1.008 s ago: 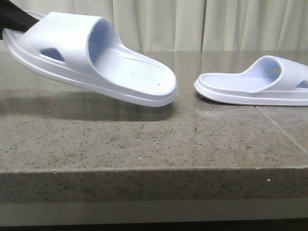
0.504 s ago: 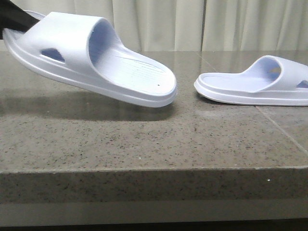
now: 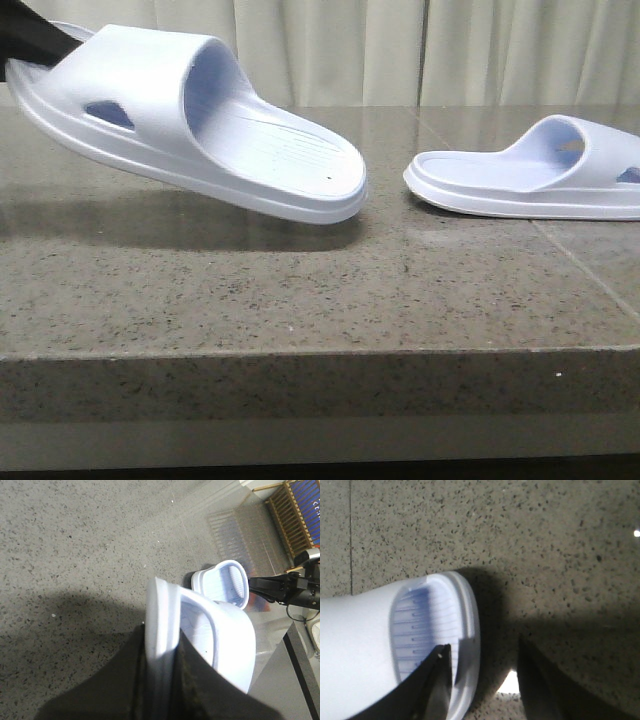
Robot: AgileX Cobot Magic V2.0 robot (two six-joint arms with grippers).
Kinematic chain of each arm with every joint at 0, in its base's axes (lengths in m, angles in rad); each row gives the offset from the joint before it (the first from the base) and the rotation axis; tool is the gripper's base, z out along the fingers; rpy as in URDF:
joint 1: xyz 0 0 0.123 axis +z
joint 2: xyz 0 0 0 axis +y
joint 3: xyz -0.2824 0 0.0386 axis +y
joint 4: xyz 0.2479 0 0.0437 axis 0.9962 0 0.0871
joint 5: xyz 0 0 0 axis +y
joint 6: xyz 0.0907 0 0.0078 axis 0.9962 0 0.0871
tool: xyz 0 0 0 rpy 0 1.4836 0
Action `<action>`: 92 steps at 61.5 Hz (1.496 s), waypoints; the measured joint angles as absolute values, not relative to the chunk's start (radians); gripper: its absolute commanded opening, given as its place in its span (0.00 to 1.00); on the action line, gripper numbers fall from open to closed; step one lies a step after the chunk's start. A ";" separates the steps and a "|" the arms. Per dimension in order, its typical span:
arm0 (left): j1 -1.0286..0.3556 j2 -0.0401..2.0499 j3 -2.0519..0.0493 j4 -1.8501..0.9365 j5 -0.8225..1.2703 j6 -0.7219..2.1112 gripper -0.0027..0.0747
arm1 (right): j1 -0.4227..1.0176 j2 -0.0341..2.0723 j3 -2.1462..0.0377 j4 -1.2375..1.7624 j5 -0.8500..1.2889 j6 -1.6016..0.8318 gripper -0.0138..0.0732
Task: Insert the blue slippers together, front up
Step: 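Grasp the heel of the other slipper with the right gripper, then lift the right-held slipper and swing it over the left-held slipper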
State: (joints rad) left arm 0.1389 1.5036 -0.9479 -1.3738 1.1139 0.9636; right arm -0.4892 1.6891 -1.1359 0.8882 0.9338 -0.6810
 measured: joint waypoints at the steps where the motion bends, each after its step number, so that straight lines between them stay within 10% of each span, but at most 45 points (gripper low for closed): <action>1: 0.139 1.504 -0.948 -1.374 1.114 0.964 0.01 | -0.489 1.695 -1.138 0.894 0.937 -0.684 0.55; 17: 0.139 1.504 -0.948 -1.374 1.114 0.964 0.01 | -0.489 1.790 -1.152 1.037 1.027 -0.794 0.53; 50: 0.139 1.504 -0.948 -1.374 1.114 0.965 0.01 | -0.451 1.827 -1.154 1.091 1.065 -0.831 0.01; 92: 0.139 1.504 -0.948 -1.378 1.114 0.965 0.01 | -0.449 1.386 -1.086 1.130 1.088 -0.778 0.03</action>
